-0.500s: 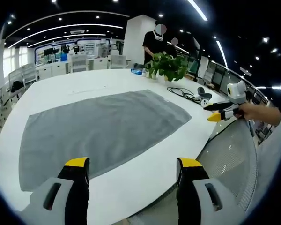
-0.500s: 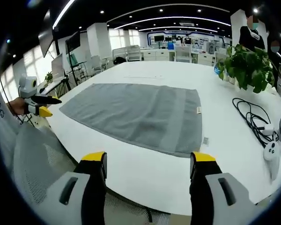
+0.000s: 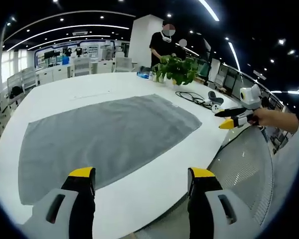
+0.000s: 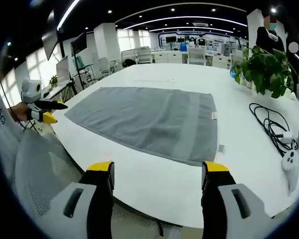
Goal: Fold the towel on the table until its edges align and the towel forms a compact rectangular stack.
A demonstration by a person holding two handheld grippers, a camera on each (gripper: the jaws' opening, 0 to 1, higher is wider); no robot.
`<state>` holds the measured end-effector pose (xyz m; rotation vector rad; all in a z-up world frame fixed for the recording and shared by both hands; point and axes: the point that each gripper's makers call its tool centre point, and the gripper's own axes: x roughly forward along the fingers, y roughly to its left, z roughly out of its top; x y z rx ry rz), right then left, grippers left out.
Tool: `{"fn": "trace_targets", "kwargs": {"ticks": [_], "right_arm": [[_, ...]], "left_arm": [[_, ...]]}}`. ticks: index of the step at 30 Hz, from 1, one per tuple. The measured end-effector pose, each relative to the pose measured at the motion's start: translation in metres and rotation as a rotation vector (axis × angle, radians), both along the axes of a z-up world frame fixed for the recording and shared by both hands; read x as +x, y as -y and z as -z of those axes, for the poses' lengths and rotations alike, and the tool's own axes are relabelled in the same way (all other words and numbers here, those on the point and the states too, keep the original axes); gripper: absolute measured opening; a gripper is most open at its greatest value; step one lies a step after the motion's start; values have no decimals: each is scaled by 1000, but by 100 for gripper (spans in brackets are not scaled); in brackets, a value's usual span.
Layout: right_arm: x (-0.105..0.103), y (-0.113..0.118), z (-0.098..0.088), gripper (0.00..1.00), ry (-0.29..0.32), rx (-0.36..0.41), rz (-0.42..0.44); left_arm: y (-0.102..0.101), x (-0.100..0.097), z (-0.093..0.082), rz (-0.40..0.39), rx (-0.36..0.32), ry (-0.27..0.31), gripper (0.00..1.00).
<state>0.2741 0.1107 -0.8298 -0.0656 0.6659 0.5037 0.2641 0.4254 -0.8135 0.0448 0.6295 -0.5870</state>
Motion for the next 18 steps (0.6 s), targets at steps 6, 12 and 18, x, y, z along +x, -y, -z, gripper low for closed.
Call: {"fn": "trace_targets", "kwargs": {"ticks": [6,12,18], "right_arm": [[0,0,1,69,-6,-2,1],[0,1,2,69,-11,-4,2],[-1,0,3,69,-16,-6,2]], "left_arm": [[0,0,0,5,1,-1,78],[2,0,1,14,4,-6,78],[2,0,3,19,8,-10,78]]}}
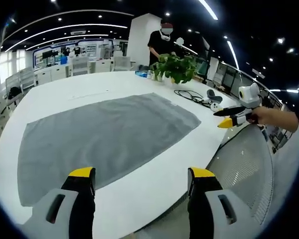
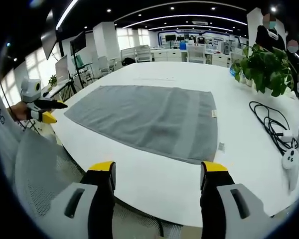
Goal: Fold the towel on the table until its edges align and the towel forms a compact rectangular stack.
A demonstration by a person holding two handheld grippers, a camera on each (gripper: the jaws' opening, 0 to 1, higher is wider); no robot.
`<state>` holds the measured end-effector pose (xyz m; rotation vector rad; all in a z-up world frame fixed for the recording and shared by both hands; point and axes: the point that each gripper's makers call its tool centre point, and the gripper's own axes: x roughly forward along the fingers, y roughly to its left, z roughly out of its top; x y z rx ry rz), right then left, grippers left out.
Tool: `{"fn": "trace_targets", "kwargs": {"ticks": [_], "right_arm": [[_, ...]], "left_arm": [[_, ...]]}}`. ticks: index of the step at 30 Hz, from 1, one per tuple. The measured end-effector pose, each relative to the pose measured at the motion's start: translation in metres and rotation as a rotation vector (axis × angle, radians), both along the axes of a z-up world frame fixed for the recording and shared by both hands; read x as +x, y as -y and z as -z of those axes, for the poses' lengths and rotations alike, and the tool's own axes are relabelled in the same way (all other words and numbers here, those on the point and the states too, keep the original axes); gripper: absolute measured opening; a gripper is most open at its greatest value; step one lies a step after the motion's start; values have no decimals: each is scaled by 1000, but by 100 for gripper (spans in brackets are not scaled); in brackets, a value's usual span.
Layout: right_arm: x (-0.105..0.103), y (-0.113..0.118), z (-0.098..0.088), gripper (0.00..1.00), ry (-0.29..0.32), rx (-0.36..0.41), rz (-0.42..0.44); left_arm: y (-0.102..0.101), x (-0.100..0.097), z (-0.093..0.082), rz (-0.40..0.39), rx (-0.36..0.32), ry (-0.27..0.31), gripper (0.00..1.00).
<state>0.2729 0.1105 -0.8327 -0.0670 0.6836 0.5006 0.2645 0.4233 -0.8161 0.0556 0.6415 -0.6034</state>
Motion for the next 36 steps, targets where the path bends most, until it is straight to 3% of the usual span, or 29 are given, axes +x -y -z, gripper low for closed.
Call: {"fn": "trace_targets", "kwargs": {"ticks": [36], "right_arm": [[1,4,2,64,-11,-1,21]], "left_arm": [[23,8,-1,65,-7,5,77]]}}
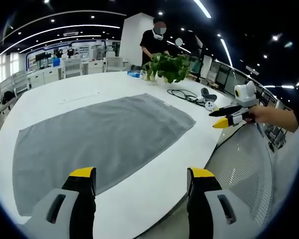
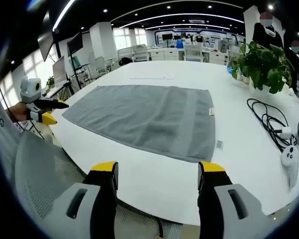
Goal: Fold the towel on the table until its edges align and the towel forms a compact rectangular stack.
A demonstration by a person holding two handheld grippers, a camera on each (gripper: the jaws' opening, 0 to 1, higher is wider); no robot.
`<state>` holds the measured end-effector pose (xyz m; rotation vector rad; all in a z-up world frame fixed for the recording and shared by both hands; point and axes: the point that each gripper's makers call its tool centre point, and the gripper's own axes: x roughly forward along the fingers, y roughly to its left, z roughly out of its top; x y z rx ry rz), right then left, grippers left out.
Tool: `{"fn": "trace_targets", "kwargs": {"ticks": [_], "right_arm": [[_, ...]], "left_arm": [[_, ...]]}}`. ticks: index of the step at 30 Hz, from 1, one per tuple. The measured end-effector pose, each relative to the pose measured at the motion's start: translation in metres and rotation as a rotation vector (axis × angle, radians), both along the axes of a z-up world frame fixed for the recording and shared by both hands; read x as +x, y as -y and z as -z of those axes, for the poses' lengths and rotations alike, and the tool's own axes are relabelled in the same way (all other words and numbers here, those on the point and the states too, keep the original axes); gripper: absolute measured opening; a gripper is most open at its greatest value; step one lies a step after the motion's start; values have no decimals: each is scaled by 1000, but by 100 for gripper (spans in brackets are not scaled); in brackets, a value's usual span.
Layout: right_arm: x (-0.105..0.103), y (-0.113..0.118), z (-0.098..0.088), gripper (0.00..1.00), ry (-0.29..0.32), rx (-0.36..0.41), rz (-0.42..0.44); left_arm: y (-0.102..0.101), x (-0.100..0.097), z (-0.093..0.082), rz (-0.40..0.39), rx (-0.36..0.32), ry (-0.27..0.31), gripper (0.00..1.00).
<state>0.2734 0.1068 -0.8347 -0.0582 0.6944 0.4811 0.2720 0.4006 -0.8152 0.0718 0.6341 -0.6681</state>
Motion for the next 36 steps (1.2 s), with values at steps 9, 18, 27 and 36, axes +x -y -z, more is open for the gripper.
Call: {"fn": "trace_targets", "kwargs": {"ticks": [9,18,27,36], "right_arm": [[1,2,-3,63,-2,36,24],[0,-1,-6,60,2,58,4],[-1,-4,-11,59,3,110,-17],[8,17,-23,58,60,146,18]], "left_arm": [[11,-5,3,24,3,-18,77],[35,-4,2,80,18,-17,77],[68,0,5,145,21,-29,76],[108,7,-12,243,30,1,76]]}}
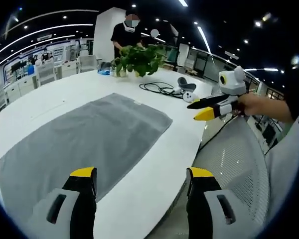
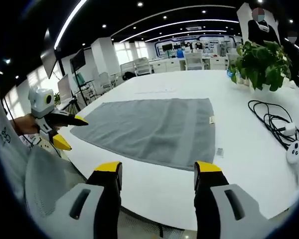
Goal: Fold the towel on the table until its edges align and the towel forms a compact rectangular stack.
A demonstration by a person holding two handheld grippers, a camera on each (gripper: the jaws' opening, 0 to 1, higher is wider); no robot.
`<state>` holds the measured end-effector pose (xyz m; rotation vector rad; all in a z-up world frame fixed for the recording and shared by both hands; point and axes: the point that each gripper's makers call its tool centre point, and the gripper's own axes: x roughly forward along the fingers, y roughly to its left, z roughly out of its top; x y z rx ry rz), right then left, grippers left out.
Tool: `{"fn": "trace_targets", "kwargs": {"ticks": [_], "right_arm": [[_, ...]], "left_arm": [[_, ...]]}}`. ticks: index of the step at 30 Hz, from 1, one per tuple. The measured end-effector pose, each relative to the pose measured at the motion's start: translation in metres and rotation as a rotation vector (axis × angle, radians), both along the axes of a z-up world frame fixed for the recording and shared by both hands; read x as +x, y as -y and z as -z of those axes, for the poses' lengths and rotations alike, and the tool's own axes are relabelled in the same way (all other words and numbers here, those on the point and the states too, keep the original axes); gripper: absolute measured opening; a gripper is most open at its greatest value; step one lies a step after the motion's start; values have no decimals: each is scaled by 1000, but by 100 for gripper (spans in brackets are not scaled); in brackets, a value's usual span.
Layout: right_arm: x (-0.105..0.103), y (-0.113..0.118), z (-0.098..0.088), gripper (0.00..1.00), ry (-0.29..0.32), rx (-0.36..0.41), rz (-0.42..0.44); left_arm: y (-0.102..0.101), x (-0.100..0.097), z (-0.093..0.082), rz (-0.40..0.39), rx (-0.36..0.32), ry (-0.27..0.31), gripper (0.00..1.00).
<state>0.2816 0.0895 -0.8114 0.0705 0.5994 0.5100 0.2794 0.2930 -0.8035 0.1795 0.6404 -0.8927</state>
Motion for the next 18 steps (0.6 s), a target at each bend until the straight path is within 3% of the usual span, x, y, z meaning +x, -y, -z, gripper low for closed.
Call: {"fn": "trace_targets", "kwargs": {"ticks": [9,16,18], "right_arm": [[30,39,-14,57,60,-22,30],[62,62,-17,57,108,-53,21],[69,66,-19,57,123,-43,20]], "left_arm": [[46,7,-5,126,20,56,75],[84,5,0,180,-2,71,75],[95,4,1,181,-35,57,75]]}}
